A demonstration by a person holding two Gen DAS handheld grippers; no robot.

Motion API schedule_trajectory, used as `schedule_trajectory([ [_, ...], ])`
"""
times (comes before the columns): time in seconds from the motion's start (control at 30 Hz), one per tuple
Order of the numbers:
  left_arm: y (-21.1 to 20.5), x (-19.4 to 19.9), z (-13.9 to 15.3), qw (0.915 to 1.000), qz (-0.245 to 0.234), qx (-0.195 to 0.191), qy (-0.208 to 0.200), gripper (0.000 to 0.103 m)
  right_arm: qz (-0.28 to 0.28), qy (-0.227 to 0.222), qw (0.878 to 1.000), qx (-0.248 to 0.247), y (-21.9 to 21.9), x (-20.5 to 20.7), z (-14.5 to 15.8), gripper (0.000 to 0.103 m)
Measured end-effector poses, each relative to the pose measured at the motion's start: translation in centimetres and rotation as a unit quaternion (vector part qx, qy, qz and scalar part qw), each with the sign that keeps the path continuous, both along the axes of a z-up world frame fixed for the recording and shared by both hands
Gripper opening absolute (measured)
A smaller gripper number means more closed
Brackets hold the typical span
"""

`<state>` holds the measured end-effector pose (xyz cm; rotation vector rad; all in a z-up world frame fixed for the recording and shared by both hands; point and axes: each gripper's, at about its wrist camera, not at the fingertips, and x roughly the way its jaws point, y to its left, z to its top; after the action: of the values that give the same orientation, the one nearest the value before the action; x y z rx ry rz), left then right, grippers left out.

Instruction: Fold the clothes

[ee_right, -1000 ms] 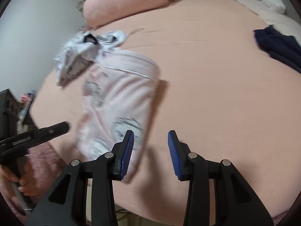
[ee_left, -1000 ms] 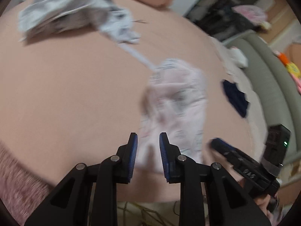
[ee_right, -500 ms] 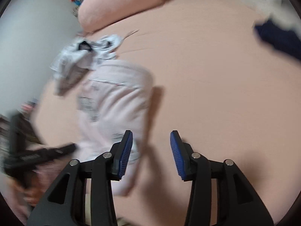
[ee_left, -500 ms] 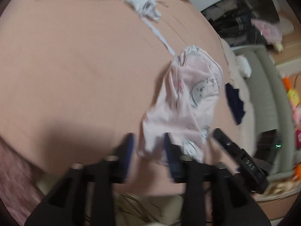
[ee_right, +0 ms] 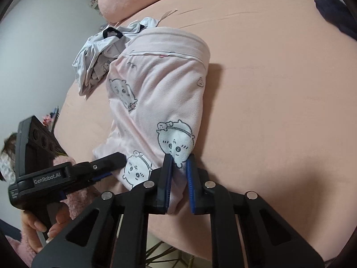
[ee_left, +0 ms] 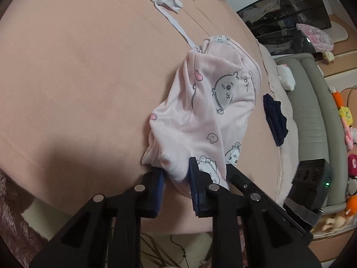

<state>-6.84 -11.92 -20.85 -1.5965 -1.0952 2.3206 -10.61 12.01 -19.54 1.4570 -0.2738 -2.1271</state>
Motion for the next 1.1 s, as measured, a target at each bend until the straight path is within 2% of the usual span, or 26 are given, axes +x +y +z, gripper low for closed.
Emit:
schedule_trajectory([
  [0.03,-0.3,0.4,0.0,1.0,0.006,0.005,-0.002,0.024,0.0,0.003,1.0,0.007,-0.1,0.1,0.0,0.016],
  [0.13,-1.0,1.7,-0.1,0.9993,0.024,0.029,-0.005,0.03,0.005,-0.01,1.0,-0.002,0.7,0.4,-0.2,0.021],
  [0.17,-1.0,2.0,-0.3,0.9993,0.023,0.03,-0.004,0.035,0.01,-0.015,1.0,-0.005,1.1,0.6,-0.2,0.023],
  [0.2,-0.8,2.1,-0.4,0.9993,0.022,0.029,-0.002,0.036,0.019,-0.02,1.0,-0.009,1.6,0.8,-0.3,0.024],
  [0.27,-0.3,1.8,-0.7,0.9994,0.025,0.022,-0.001,0.036,0.024,-0.029,0.999,-0.015,1.6,1.0,-0.7,0.02],
  [0.33,0.7,0.6,-0.1,0.9998,0.009,-0.019,0.004,0.032,0.016,-0.028,0.999,-0.01,1.3,1.2,-1.1,0.016],
  [0.37,1.0,0.1,0.4,0.9993,-0.001,-0.038,0.008,0.027,0.013,-0.023,1.0,-0.003,1.1,1.3,-1.2,0.014],
  [0.43,0.9,0.0,1.3,0.998,-0.01,-0.06,0.015,0.022,0.017,-0.003,1.0,0.01,1.0,1.9,-0.7,0.013],
  [0.5,-0.2,0.7,1.6,0.9975,0.005,-0.068,0.017,0.021,0.026,0.001,1.0,0.006,1.0,2.3,-0.2,0.012],
  [0.63,-2.6,1.5,2.0,0.9944,0.033,-0.099,0.013,0.021,0.056,-0.02,0.998,-0.036,-0.4,3.7,0.7,0.011],
  [0.73,-3.9,1.8,2.6,0.9913,0.055,-0.118,0.015,0.021,0.104,-0.012,0.994,-0.012,-1.8,5.0,1.7,0.01],
  [0.77,-4.3,2.0,2.7,0.9909,0.063,-0.118,0.013,0.025,0.102,0.0,0.995,-0.002,-1.3,4.9,2.4,0.01],
  [0.83,-4.6,2.4,2.4,0.9939,0.066,-0.088,0.008,0.039,0.069,0.025,0.997,0.003,0.8,3.4,3.6,0.011],
  [0.87,-4.4,2.7,2.2,0.9947,0.065,-0.079,0.008,0.046,0.046,0.038,0.998,0.002,2.0,2.4,4.3,0.017],
  [0.9,-4.0,2.9,1.9,0.9949,0.063,-0.078,0.01,0.047,0.023,0.051,0.998,0.0,3.2,1.4,4.9,0.021],
  [0.97,-3.0,2.9,1.3,0.9945,0.06,-0.085,0.006,0.047,-0.023,0.077,0.997,-0.002,5.6,-0.6,6.2,0.043],
  [1.0,-2.5,2.7,1.3,0.9937,0.059,-0.095,0.005,0.047,-0.036,0.089,0.995,-0.007,6.3,-1.7,6.7,0.047],
  [1.03,-2.1,2.4,1.5,0.9927,0.058,-0.105,0.006,0.047,-0.03,0.097,0.995,-0.015,6.1,-2.7,7.1,0.055],
  [1.1,-1.9,2.2,1.7,0.9924,0.068,-0.102,0.011,0.047,-0.003,0.108,0.994,-0.017,4.6,-4.7,7.6,0.058],
])
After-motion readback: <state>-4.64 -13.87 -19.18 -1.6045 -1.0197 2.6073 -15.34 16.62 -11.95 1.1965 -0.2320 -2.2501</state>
